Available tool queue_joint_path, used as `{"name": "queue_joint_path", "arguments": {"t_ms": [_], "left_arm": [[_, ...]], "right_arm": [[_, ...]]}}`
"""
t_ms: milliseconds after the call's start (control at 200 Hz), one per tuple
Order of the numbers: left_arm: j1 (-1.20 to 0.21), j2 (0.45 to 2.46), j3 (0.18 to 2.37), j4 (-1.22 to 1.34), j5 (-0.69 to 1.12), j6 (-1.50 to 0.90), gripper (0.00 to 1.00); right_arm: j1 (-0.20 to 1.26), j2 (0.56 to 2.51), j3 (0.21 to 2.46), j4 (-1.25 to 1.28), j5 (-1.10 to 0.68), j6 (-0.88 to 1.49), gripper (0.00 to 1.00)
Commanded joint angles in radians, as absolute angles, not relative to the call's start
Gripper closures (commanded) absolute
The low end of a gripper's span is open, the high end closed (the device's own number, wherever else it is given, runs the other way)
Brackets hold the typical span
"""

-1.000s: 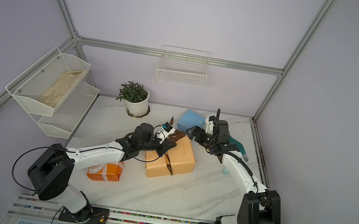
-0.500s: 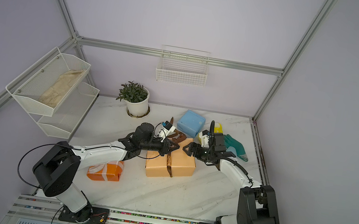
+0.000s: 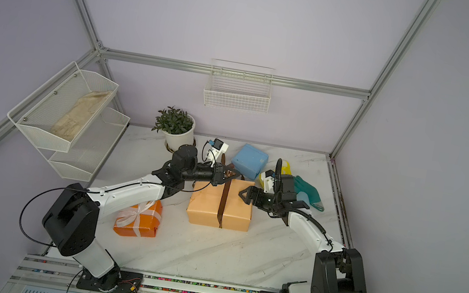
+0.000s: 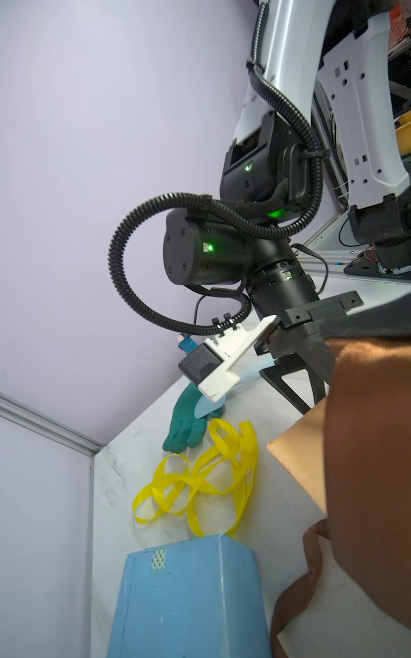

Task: Untie the ribbon bows on the gift boxes
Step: Pull the ribbon from the gift box.

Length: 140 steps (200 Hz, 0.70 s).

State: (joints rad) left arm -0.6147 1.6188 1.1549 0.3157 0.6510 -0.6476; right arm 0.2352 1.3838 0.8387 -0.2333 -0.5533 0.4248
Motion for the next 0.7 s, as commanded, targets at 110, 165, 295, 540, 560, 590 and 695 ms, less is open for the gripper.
{"name": "queue_joint_path", "arguments": {"t_ms": [110, 165, 295, 540, 560, 590, 695], "left_arm": [[-0.606, 1.554, 1.277, 0.291, 0.691, -0.650, 1.00], [-0.603, 1.548, 1.262, 0.292, 0.688, -0.655, 1.00], [-0.581, 1.521, 1.285, 0.237, 0.679, -0.634, 1.00], [-0.580, 1.520, 1.333, 0.168, 0.668, -0.588, 1.00], [-0.580, 1.522, 1.330, 0.172, 0.671, -0.592, 1.00], [-0.580, 1.525, 1.324, 0.184, 0.675, -0.600, 1.00], [-0.580, 1.532, 1.306, 0.209, 0.681, -0.615, 1.00]], "right_arm": [[0.232, 1.320, 0.870, -0.234, -0.525, 0.453, 0.03], [0.231, 1.308, 0.891, -0.277, -0.490, 0.424, 0.03], [0.232, 1.265, 0.948, -0.337, -0.446, 0.384, 0.03], [0.232, 1.163, 0.920, -0.172, -0.568, 0.267, 0.04], [0.231, 1.158, 0.904, -0.130, -0.598, 0.265, 0.05], [0.231, 1.155, 0.878, -0.061, -0.622, 0.272, 0.05], [0.231, 1.187, 0.828, 0.138, -0.683, 0.259, 0.05]]}}
